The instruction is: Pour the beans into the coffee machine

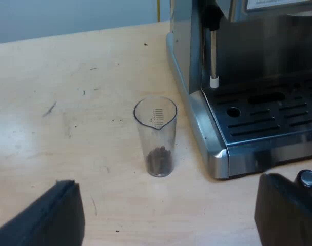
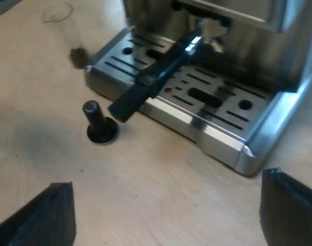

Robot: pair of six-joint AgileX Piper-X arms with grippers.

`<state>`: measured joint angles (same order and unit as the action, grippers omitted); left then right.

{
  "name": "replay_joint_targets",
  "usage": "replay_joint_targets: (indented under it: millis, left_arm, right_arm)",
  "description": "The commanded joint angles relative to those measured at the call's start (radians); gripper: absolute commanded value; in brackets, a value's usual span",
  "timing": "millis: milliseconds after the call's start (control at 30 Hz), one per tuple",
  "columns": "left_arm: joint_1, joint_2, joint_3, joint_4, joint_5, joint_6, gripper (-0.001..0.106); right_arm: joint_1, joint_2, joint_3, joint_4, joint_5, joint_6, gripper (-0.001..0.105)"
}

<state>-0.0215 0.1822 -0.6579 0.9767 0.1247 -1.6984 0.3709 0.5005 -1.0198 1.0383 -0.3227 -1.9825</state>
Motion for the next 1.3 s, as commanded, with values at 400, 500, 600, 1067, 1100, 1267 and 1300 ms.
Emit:
replay_joint_targets:
  millis: [400,500,600,1067,1100,1267,1300]
  left_arm:
    - [0.002,0.005,0.043,-0.073,0.0,-0.01,0.071]
    - [0.002,0.004,0.063,-0.088,0.0,-0.01,0.071]
    - [0.002,0.005,0.1,-0.125,0.0,-0.01,0.071]
    - [0.002,0.01,0.278,-0.383,0.0,-0.01,0.071]
    - [0.002,0.009,0.299,-0.401,0.002,-0.013,0.072]
    - [0.002,0.011,0.371,-0.467,0.054,-0.034,0.087]
    - [0.002,0.013,0.388,-0.487,0.056,-0.034,0.088]
  right_arm:
    - [0.262,0.149,-0.011,-0.188,-0.018,-0.019,0.078]
    - [0.336,0.21,-0.011,-0.241,0.008,-0.019,0.078]
    - [0.396,0.269,-0.011,-0.299,0.061,-0.019,0.078]
    - [0.518,0.472,-0.009,-0.535,0.102,0.054,0.078]
    - [0.518,0.491,-0.009,-0.552,0.102,0.066,0.078]
    - [0.518,0.503,-0.009,-0.558,0.106,0.077,0.078]
    - [0.518,0.503,-0.009,-0.558,0.109,0.077,0.078]
